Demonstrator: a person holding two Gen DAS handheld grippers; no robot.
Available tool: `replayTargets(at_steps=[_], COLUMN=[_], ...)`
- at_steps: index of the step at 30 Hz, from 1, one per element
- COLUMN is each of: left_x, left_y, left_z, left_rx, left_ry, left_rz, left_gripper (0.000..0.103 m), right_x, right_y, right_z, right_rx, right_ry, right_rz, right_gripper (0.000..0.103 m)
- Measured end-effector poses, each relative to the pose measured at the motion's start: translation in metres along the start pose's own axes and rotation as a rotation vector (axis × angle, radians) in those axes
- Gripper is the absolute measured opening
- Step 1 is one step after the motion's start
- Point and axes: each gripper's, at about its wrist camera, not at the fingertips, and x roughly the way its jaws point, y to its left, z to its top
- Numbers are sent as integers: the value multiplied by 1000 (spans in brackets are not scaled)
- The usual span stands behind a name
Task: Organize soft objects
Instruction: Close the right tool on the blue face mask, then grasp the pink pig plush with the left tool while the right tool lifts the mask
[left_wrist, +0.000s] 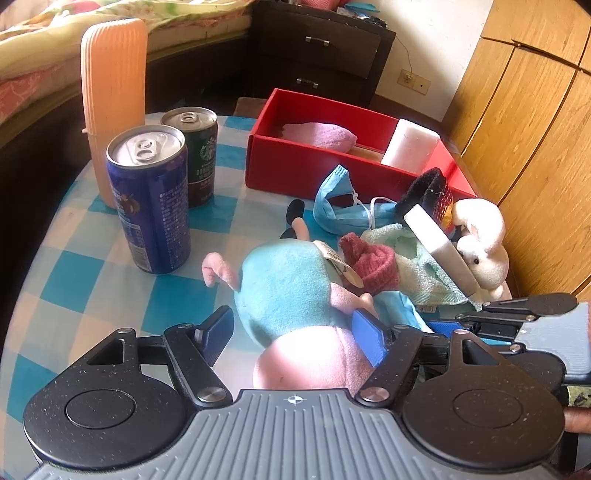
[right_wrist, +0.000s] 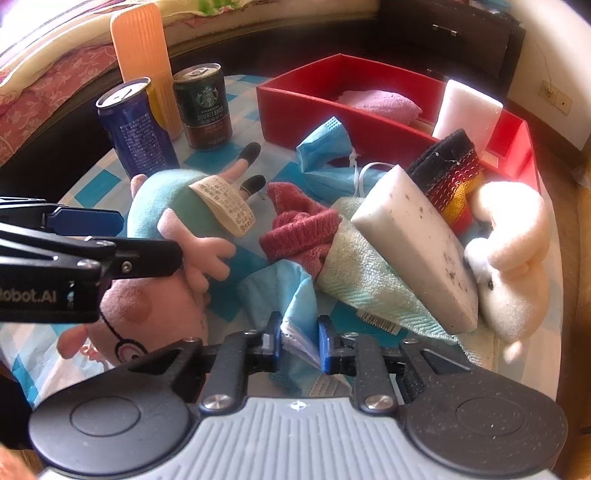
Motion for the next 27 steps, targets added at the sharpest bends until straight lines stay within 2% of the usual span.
replayTargets(at_steps=[5,9,18,22,27], left_x=[-1,1,5,5,4], left_y=[1,1,-7,-9,0], left_z=[0,2,2,4,8], left_rx=[-4,-13,19,21,-37], left_ry=[-2,2,5,12,25], left_rz=[4,0,7,10,9], left_gripper=[72,72,76,77,79], right_x=[-8,-20,-41,-50,-57], right_y=[-4,0,-15,-22,-50], right_z=[-3,-7,-12,-14,-17], right_rx=[1,-80,-79,-58,77], right_ry=[-14,-63,-109,-129,-117], right_rz=[-17,-134,-219,-229,-157], right_gripper=[0,0,0,0,0])
